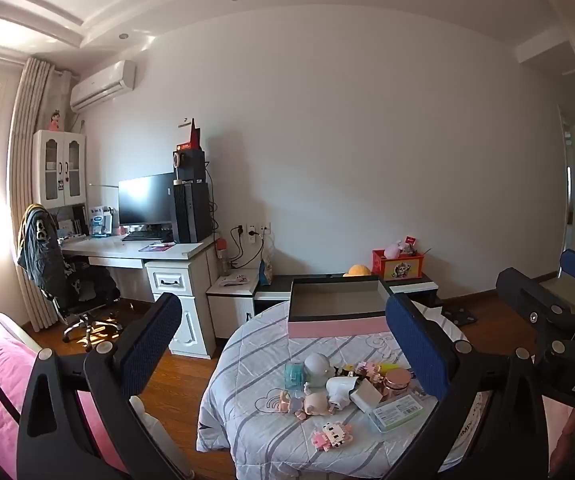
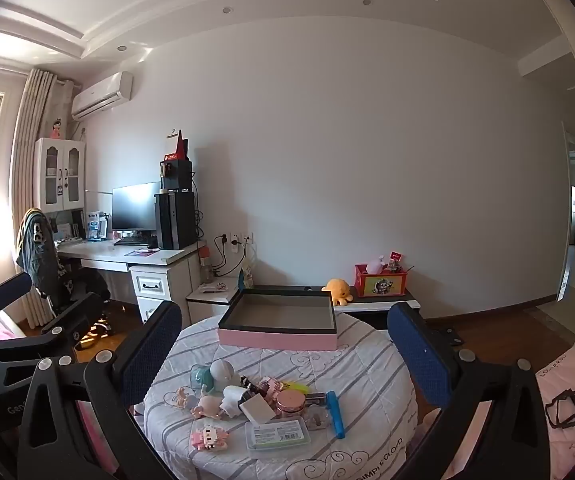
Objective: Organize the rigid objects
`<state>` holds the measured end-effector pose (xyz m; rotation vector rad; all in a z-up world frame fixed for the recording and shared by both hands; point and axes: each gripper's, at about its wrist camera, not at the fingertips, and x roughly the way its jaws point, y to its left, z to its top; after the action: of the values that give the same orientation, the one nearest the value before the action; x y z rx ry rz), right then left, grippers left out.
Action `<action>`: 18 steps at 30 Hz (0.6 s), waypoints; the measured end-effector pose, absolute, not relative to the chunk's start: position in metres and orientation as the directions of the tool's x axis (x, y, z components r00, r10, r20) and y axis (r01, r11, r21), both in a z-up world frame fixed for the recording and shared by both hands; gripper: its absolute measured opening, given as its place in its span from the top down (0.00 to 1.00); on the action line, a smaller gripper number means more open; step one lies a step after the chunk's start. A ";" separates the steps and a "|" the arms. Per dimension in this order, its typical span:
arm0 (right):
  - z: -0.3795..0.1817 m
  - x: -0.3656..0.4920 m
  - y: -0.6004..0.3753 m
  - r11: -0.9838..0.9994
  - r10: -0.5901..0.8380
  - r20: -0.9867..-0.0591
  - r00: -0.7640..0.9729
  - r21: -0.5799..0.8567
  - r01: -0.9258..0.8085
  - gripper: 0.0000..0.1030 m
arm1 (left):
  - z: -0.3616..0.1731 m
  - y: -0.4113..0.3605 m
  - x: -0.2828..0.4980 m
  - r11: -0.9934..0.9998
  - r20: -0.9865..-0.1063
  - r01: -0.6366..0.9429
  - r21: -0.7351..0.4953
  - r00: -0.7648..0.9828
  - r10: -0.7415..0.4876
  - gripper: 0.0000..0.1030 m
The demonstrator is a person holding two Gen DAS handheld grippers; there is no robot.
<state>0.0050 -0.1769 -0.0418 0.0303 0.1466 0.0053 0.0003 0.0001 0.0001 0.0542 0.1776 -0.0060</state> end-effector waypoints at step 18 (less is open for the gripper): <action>-0.039 0.002 -0.173 0.999 0.023 -0.149 0.989 0.030 -0.018 0.00 | 0.001 0.001 0.003 0.999 -0.167 0.000 0.040 0.986 0.006 0.00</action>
<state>0.0019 -0.1727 -0.0390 0.0285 0.1503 0.0205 0.0034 0.0007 0.0006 0.0400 0.1684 0.0030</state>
